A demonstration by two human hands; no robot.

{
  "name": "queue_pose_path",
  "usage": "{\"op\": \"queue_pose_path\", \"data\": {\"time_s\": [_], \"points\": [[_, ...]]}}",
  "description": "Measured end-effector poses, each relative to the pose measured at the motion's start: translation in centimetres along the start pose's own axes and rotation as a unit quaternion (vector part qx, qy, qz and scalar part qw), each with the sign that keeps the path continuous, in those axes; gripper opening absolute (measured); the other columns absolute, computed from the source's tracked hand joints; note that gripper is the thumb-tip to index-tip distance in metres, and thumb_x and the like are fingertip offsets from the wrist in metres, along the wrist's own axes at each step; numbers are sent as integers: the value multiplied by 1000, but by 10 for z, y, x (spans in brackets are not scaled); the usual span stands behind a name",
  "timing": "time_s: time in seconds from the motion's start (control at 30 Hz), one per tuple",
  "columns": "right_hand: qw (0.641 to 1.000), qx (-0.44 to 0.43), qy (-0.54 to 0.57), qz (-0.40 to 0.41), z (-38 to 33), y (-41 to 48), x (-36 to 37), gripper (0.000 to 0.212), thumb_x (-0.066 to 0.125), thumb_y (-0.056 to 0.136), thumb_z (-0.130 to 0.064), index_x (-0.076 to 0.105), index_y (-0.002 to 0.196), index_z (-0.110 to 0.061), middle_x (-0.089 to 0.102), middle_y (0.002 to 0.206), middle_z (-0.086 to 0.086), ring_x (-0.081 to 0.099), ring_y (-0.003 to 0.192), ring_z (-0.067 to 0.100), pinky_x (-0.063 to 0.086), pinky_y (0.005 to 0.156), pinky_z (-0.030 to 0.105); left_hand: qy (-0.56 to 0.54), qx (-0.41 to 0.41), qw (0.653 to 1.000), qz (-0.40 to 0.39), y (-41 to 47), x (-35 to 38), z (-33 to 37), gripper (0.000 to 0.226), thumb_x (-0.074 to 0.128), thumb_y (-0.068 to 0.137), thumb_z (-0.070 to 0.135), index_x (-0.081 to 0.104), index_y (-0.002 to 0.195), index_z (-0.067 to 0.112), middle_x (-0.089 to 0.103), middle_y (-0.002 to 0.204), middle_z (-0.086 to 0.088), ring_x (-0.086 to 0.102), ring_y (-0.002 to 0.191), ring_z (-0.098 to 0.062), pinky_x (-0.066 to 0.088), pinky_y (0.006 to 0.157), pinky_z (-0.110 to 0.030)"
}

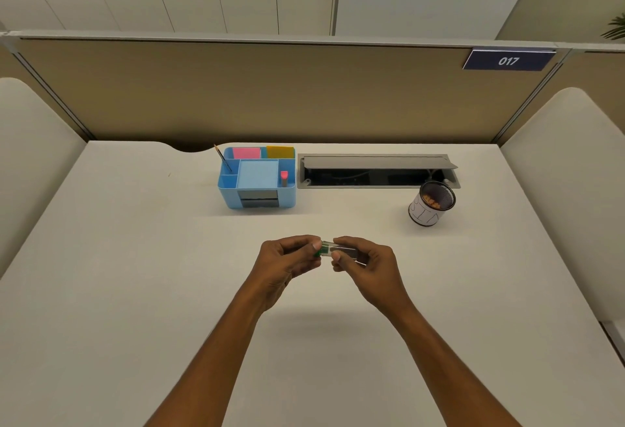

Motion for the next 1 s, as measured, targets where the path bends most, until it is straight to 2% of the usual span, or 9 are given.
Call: {"op": "queue_pose_path", "data": {"time_s": [0.17, 0.4, 0.57, 0.67, 0.77, 0.83, 0.87, 0.93, 1.0], "points": [[999, 30, 24, -1, 6, 0, 2, 20, 73, 91, -12, 74, 110, -5, 78, 92, 15, 78, 74, 28, 66, 73, 40, 28, 23, 999, -16, 0, 3, 3, 25, 75, 86, 11, 78, 109, 3, 79, 106, -19, 76, 100, -33, 62, 85, -35], [989, 105, 105, -10, 12, -6, 6, 24, 64, 97, -22, 75, 99, -1, 76, 77, 19, 73, 64, 24, 61, 60, 29, 78, 63, 994, -45, -3, 14, 12, 29, 73, 88, 9, 75, 116, 4, 80, 107, -15, 76, 101, -28, 61, 88, -35], [979, 150, 139, -17, 16, -4, 10, 36, 64, 97, -30, 72, 94, 5, 71, 68, 16, 65, 55, 21, 54, 52, 27, 97, 77, 992, -39, -3, 16, 15, 23, 74, 88, 14, 78, 110, 9, 81, 100, -13, 77, 92, -31, 62, 82, -32], [980, 158, 118, -30, 18, -3, 13, 40, 61, 98, -35, 70, 94, 4, 69, 65, 13, 61, 52, 22, 50, 49, 27, 85, 69, 993, -31, -2, 15, 11, 20, 75, 86, 18, 80, 104, 11, 81, 97, -14, 76, 88, -31, 61, 79, -31], [988, 128, 54, -70, 10, 1, 20, 34, 59, 99, -37, 67, 103, -4, 74, 77, 13, 68, 61, 23, 55, 55, 30, 26, 49, 998, 4, 0, 5, 5, 30, 77, 82, 23, 79, 106, 6, 80, 100, -17, 76, 90, -31, 62, 81, -34], [994, 76, -13, -82, 0, 6, 19, 28, 66, 96, -31, 64, 118, -15, 75, 95, 6, 73, 75, 19, 60, 62, 30, -3, 34, 999, 34, 2, -3, 1, 31, 77, 82, 22, 78, 107, 4, 80, 102, -18, 76, 91, -31, 62, 81, -33], [995, 43, -53, -74, -6, 9, 16, 33, 71, 93, -28, 62, 124, -19, 73, 102, 2, 72, 83, 18, 62, 65, 28, -8, 29, 999, 45, 3, -7, 1, 30, 77, 83, 20, 78, 108, 4, 80, 102, -18, 76, 90, -31, 62, 80, -33], [993, -16, -108, -53, -17, 13, 8, 38, 76, 89, -21, 65, 125, -20, 71, 108, -1, 69, 93, 17, 63, 72, 27, -3, 26, 998, 54, 5, -12, 3, 29, 77, 82, 19, 78, 107, 5, 80, 101, -17, 77, 89, -30, 63, 80, -33], [989, -53, -133, -34, -25, 16, 4, 30, 76, 88, -15, 72, 118, -15, 74, 106, 2, 69, 92, 16, 62, 77, 26, 10, 30, 998, 49, 7, -12, 6, 27, 78, 81, 20, 79, 105, 8, 81, 99, -16, 77, 87, -29, 63, 79, -32]]}}
Point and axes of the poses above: each hand's wrist, its own y-axis towards the middle knuckle, its own x-axis out of the palm, z = x × y, the point moved 10 cm from there along y, towards the middle knuckle
